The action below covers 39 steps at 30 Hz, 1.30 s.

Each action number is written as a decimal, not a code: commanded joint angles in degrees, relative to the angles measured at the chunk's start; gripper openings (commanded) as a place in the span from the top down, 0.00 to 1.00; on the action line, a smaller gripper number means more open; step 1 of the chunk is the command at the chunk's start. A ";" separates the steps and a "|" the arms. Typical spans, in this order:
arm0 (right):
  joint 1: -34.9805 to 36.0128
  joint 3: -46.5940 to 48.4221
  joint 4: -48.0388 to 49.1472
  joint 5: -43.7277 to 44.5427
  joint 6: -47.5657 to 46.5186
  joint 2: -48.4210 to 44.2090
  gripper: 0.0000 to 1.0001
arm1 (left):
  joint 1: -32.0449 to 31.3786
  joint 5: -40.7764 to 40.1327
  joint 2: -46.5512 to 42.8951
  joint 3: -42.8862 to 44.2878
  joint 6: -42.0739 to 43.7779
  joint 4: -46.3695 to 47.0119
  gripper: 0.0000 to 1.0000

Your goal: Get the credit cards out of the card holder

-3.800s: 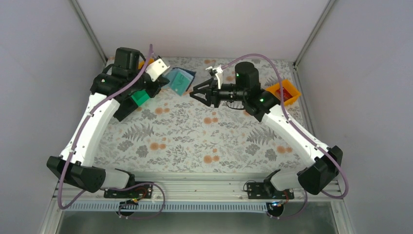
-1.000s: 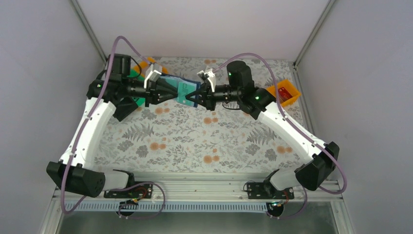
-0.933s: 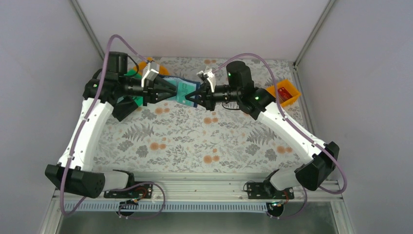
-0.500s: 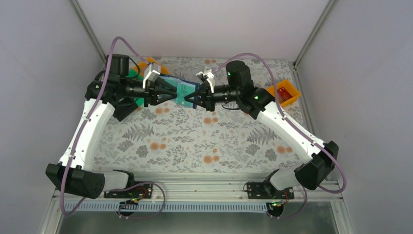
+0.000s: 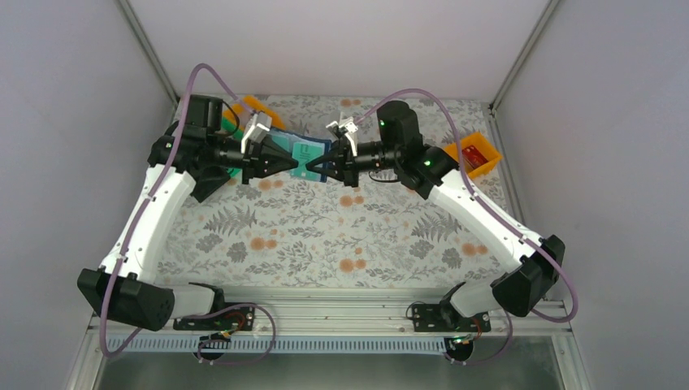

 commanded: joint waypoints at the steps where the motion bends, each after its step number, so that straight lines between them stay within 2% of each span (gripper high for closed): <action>1: 0.66 2.02 2.49 -0.46 -1.96 -0.48 0.89 | -0.50 6.97 -0.18 0.73 4.49 -3.23 0.98; 3: 0.47 1.19 2.54 -0.15 -2.42 -0.99 0.73 | 0.19 7.27 -0.23 1.33 5.19 -3.90 0.98; 6: -0.33 -1.14 2.61 0.73 -2.77 -2.68 0.59 | 1.64 7.35 -0.30 0.93 5.03 -3.77 0.98; 9: -1.16 -3.28 3.33 0.72 -2.60 -4.51 0.50 | 2.01 6.88 -0.78 0.24 6.82 -4.76 0.98; 13: -1.68 -4.56 3.43 0.33 -2.60 -5.97 0.47 | 2.16 6.03 -0.92 -0.20 6.26 -4.19 0.98; 14: -1.81 -4.83 3.41 0.47 -2.55 -6.23 0.48 | 2.18 6.08 -0.98 -0.04 6.30 -4.21 0.98; 16: -2.00 -5.16 3.73 0.67 -1.99 -6.16 0.56 | 2.19 6.14 -0.86 0.32 6.57 -4.45 0.98; 22: -2.32 -4.36 4.07 -0.06 -1.05 -4.72 0.95 | 2.14 6.89 -1.12 0.07 7.88 -5.34 0.98; 24: -2.56 -4.58 4.19 -0.22 -1.31 -4.97 0.96 | 2.22 6.94 -1.20 0.32 8.79 -6.01 0.97; 27: -2.89 -4.79 3.87 -1.45 -2.07 -5.53 0.96 | 3.25 6.50 -1.66 0.82 8.51 -5.98 0.83; 30: -2.97 -4.44 3.47 -2.57 -2.59 -5.68 0.96 | 3.59 7.20 -1.73 0.27 7.22 -4.91 0.82; 33: -2.98 -4.12 3.51 -3.76 -2.59 -5.67 0.96 | 3.59 7.37 -1.36 -0.33 6.30 -4.16 0.83; 37: -2.94 -4.24 3.42 -4.23 -2.55 -5.84 0.96 | 3.59 7.05 -1.21 -0.23 5.83 -3.84 0.97; 39: -2.98 -4.28 3.36 -4.24 -2.65 -5.93 0.96 | 3.59 7.13 -1.31 -0.09 6.24 -4.34 0.98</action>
